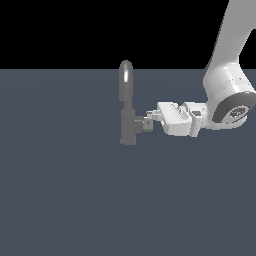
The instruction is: Turn on the faucet by rotating a designated handle.
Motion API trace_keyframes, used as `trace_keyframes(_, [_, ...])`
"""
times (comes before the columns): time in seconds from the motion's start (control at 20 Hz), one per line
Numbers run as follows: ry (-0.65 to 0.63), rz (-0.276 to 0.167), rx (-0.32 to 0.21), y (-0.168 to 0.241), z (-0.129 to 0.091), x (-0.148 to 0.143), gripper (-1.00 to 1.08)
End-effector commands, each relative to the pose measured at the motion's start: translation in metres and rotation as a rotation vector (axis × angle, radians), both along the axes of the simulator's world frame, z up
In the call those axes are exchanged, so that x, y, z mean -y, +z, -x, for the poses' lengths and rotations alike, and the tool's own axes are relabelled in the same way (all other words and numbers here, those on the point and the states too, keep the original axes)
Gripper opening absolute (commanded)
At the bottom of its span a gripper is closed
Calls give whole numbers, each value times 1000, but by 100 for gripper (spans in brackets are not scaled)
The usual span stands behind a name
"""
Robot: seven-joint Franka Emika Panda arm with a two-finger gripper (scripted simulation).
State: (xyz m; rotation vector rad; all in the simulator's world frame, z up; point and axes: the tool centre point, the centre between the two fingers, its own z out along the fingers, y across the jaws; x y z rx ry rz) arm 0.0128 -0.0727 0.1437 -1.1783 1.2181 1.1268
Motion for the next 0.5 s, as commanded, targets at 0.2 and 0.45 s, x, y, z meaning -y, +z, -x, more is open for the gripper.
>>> trace_keyframes(0.2, [1,-4,-24,-43,15,-1,-100])
trace_keyframes(0.45, [3,-7,-37,-70,26,-2,-100])
